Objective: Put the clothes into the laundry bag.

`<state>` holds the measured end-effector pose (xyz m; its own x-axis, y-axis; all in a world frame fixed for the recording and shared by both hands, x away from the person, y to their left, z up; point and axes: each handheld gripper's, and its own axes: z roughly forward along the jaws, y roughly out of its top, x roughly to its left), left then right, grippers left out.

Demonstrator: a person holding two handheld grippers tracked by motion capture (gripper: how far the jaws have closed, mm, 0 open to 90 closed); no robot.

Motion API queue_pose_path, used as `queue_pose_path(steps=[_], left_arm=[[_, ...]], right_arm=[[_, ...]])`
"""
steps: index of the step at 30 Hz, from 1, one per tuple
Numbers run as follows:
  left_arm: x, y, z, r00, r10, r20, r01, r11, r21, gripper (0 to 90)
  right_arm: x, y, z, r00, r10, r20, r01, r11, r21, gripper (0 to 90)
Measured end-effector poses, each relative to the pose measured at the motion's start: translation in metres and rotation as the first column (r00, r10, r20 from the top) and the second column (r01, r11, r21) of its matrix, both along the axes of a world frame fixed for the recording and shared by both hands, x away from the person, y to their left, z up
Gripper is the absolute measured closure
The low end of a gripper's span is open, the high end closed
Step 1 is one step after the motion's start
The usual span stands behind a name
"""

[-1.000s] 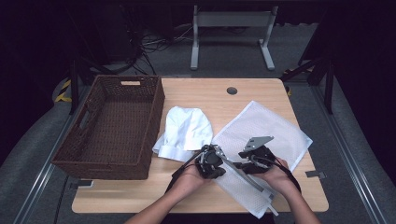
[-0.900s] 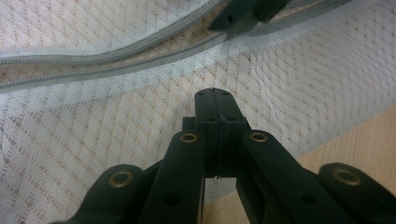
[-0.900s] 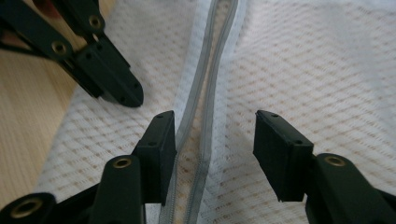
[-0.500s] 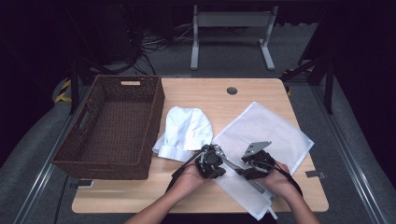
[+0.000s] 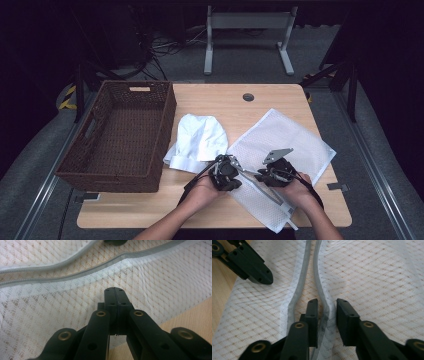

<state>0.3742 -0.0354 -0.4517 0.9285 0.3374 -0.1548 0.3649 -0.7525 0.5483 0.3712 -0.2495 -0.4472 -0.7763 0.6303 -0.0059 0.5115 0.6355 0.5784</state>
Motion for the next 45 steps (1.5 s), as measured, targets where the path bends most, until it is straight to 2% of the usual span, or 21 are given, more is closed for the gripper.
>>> queue_pose_path(steps=[1, 3, 5, 11, 19, 21, 23, 30, 34, 37, 40, 41, 44, 45], left_arm=[[0.000, 0.000, 0.000, 1.0000, 0.000, 0.000, 0.000, 1.0000, 0.000, 90.0], [0.000, 0.000, 0.000, 1.0000, 0.001, 0.000, -0.001, 1.0000, -0.003, 90.0], [0.000, 0.000, 0.000, 1.0000, 0.000, -0.001, 0.000, 1.0000, -0.006, 90.0], [0.000, 0.000, 0.000, 1.0000, -0.003, 0.001, 0.003, 1.0000, -0.002, 90.0], [0.000, 0.000, 0.000, 1.0000, -0.004, 0.004, 0.004, 1.0000, 0.002, 90.0], [0.000, 0.000, 0.000, 1.0000, -0.006, 0.007, 0.006, 1.0000, 0.002, 90.0], [0.000, 0.000, 0.000, 1.0000, -0.004, 0.003, 0.004, 1.0000, 0.002, 90.0], [0.000, -0.001, 0.000, 0.9999, -0.008, 0.009, 0.008, 1.0000, 0.002, 90.0], [0.000, -0.003, 0.002, 0.9999, -0.004, 0.014, 0.003, 0.9998, 0.017, 90.0], [-0.001, -0.008, 0.011, 0.9995, -0.004, 0.031, 0.005, 0.9998, -0.021, 89.9], [-0.001, -0.012, 0.015, 0.9991, -0.004, 0.042, 0.005, 0.9995, -0.032, 89.9], [-0.001, -0.019, 0.017, 0.9987, -0.007, 0.051, 0.010, 0.9990, -0.043, 89.8], [-0.001, -0.025, 0.017, 0.9981, -0.011, 0.061, 0.013, 0.9990, -0.042, 89.0], [0.000, -0.033, 0.016, 0.9981, -0.016, 0.060, 0.018, 0.9990, -0.040, 88.9]], right_arm=[[0.000, 0.000, 0.000, 1.0000, 0.000, 0.000, 0.000, 1.000, 0.000, 76.8], [0.001, -0.001, 0.000, 0.9999, -0.013, 0.005, 0.013, 1.000, -0.005, 83.8], [0.002, -0.002, 0.000, 0.9998, -0.017, 0.009, 0.017, 1.000, -0.012, 86.3], [0.001, -0.003, 0.007, 0.9992, -0.021, 0.033, 0.021, 1.000, -0.008, 86.9], [0.001, -0.005, 0.029, 0.9962, -0.035, 0.080, 0.033, 0.999, 0.022, 86.9], [0.001, -0.008, 0.036, 0.9944, -0.047, 0.095, 0.043, 0.998, 0.039, 86.9], [0.004, -0.012, 0.048, 0.9915, -0.066, 0.112, 0.058, 0.996, 0.075, 86.9], [0.011, -0.017, 0.067, 0.9859, -0.088, 0.142, 0.072, 0.991, 0.111, 87.0], [0.012, -0.017, 0.069, 0.9853, -0.092, 0.144, 0.076, 0.990, 0.116, 87.0], [0.011, -0.016, 0.067, 0.9859, -0.096, 0.137, 0.080, 0.990, 0.115, 87.0], [0.011, -0.016, 0.067, 0.9858, -0.096, 0.138, 0.080, 0.990, 0.116, 87.0], [0.011, -0.016, 0.067, 0.9860, -0.096, 0.136, 0.080, 0.990, 0.114, 86.9], [0.011, -0.015, 0.067, 0.9861, -0.096, 0.136, 0.081, 0.990, 0.112, 86.9], [0.010, -0.016, 0.067, 0.9861, -0.098, 0.134, 0.083, 0.990, 0.114, 87.0]])
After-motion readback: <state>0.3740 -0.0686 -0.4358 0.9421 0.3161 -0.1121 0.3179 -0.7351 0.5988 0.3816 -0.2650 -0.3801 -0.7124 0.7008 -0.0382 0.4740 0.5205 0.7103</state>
